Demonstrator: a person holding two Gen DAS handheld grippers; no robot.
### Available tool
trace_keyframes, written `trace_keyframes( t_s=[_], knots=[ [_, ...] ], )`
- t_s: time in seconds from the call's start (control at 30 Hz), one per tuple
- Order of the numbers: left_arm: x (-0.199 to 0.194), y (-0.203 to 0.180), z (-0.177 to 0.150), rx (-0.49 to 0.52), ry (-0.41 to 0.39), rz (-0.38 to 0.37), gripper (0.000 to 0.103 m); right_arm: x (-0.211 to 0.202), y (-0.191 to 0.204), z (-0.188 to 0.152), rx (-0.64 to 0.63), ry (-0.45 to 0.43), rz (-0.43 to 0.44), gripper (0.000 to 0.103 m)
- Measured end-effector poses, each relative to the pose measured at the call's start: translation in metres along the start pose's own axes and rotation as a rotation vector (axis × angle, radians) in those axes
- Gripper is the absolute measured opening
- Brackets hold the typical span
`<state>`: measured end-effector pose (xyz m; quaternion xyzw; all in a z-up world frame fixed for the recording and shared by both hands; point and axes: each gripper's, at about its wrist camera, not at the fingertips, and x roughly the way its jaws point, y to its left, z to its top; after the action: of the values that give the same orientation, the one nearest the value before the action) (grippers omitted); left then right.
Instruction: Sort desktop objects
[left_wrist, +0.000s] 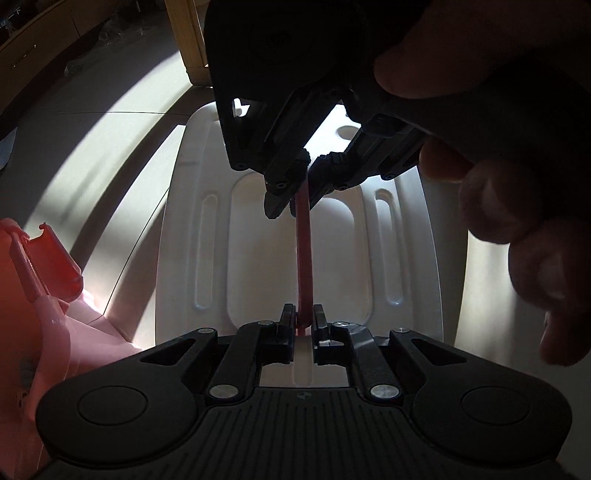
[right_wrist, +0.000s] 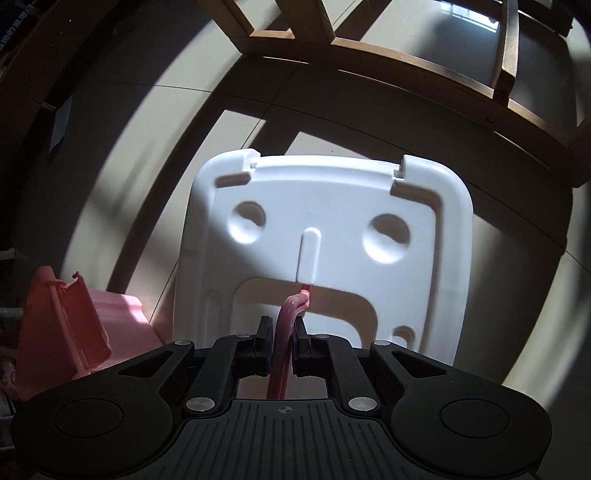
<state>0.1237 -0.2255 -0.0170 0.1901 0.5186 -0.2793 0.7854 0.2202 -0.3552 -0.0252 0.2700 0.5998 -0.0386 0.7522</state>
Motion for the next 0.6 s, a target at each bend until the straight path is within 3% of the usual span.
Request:
trace_keyframes(
  t_s=[0.27, 0.6],
  knots=[
    [-0.037, -0.002, -0.014, -0.010, -0.022, 0.015, 0.009, -0.050, 0.014, -0.018, -0.074, -0.053, -0.020, 0.008],
    [-0.074, 0.004, -0.037, -0.054, -0.038, 0.047, 0.009, -0.071, 0.036, -0.037, -0.087, -0.057, 0.036, 0.008]
  ],
)
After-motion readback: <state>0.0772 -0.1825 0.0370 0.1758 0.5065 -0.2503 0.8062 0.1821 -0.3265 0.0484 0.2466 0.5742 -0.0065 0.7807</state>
